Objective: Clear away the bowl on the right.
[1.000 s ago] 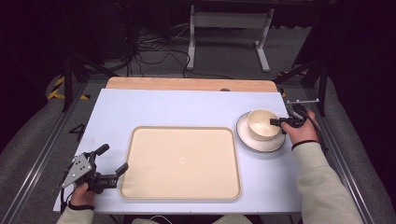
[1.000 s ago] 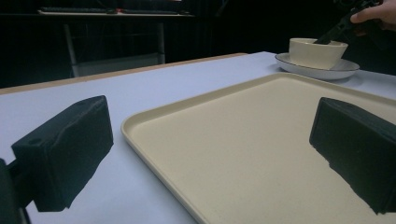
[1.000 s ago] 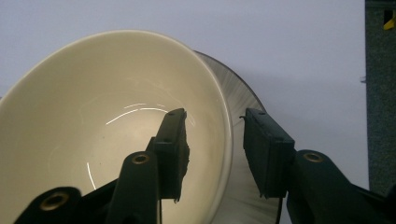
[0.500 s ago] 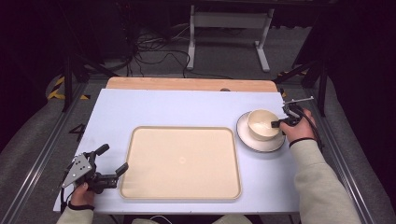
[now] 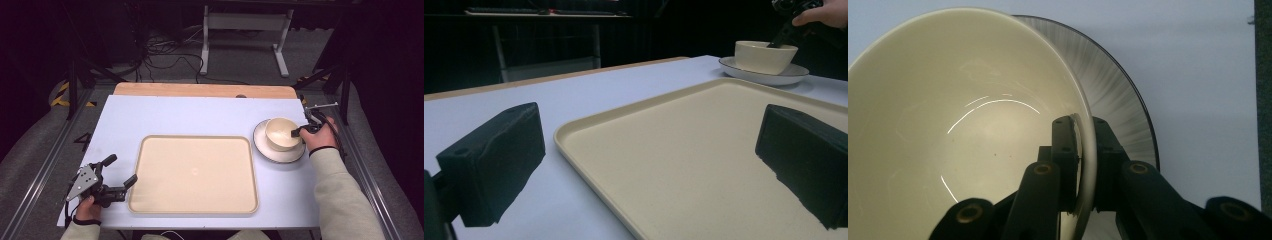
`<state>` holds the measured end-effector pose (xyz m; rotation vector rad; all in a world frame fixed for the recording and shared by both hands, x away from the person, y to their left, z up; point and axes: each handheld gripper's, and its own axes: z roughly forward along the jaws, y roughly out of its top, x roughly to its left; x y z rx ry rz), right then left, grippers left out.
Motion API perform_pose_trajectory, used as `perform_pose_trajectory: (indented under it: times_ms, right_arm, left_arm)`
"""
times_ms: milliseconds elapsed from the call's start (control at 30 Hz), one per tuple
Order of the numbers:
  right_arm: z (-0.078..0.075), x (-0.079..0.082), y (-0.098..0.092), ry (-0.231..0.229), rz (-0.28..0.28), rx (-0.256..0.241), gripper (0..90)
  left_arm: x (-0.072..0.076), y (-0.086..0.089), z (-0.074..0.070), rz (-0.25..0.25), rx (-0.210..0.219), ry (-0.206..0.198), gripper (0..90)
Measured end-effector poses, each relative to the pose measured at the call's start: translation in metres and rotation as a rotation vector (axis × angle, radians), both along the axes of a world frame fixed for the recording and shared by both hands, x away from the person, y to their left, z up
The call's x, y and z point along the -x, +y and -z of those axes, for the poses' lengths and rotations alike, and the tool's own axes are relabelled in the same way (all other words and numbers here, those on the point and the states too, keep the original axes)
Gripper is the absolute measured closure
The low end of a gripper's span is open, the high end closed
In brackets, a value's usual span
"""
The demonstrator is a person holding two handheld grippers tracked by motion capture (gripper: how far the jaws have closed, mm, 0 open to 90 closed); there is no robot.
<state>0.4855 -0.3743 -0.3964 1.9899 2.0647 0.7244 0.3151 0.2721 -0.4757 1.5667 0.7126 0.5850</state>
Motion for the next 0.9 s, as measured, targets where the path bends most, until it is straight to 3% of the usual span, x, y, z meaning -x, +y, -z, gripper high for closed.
perform_pose_trajectory:
  times_ms: [267,633,900]
  right_arm:
    - [-0.004,-0.005,0.002,0.062,0.031,-0.001,84.1]
    - [-0.009,-0.002,0.004,0.059,0.046,-0.003,83.7]
    - [-0.022,0.003,0.006,0.053,0.037,-0.036,83.4]
  left_arm:
    - [0.000,0.000,0.000,0.000,0.000,0.000,0.2]
    - [0.000,0.000,0.000,0.000,0.000,0.000,0.2]
    - [0.000,0.000,0.000,-0.002,0.000,0.002,0.2]
